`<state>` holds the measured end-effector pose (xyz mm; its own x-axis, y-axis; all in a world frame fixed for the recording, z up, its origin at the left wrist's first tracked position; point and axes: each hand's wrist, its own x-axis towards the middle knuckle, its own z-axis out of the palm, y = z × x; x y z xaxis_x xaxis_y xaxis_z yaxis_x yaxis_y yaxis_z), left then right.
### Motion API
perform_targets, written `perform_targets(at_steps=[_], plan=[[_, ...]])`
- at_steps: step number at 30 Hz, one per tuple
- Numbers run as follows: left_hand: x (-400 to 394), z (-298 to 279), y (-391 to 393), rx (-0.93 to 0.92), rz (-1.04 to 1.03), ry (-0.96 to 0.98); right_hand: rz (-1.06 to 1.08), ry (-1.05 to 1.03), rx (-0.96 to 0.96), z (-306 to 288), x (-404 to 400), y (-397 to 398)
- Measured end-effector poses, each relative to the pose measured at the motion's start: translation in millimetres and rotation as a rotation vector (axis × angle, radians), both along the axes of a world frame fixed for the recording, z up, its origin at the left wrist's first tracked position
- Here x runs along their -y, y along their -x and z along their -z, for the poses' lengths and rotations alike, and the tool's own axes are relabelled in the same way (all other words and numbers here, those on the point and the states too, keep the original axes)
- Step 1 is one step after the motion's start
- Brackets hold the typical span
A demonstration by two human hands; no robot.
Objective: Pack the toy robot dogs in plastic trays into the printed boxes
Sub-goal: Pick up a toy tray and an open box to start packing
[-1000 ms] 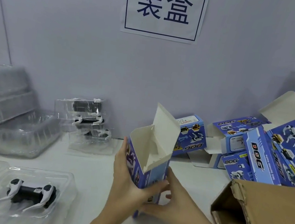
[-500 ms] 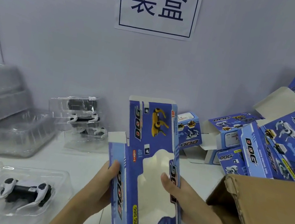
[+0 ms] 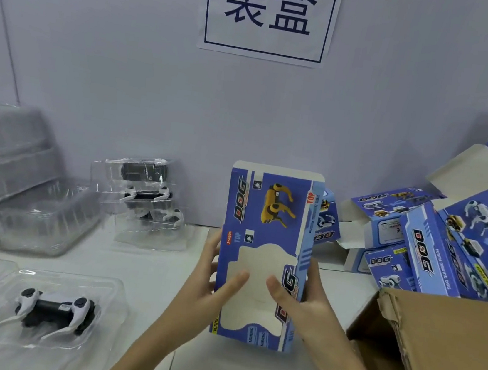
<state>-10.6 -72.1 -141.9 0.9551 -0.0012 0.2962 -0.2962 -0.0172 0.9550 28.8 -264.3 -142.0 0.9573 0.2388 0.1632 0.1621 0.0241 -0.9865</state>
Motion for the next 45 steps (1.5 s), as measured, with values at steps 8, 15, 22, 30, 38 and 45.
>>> perform_targets(at_steps=[8,15,22,30,38,45], plan=[[-39,-16,2,-0.136,-0.053,-0.467,-0.030,0.161,0.019,6,4,-2],[-88,-30,24,-0.795,-0.689,-1.491,0.036,0.164,0.073,7,1,-5],[-62,-12,17,-0.811,-0.605,-1.712,0.088,0.115,0.059,9,3,-9],[-39,4,6,-0.295,-0.501,-1.635,0.230,0.067,0.063,11,8,-16],[-19,-20,6,-0.377,-0.509,-1.298,0.318,0.082,0.064,10,16,-21],[-103,-91,-9,-0.669,0.147,-1.800,0.303,0.079,0.051,10,18,-22]])
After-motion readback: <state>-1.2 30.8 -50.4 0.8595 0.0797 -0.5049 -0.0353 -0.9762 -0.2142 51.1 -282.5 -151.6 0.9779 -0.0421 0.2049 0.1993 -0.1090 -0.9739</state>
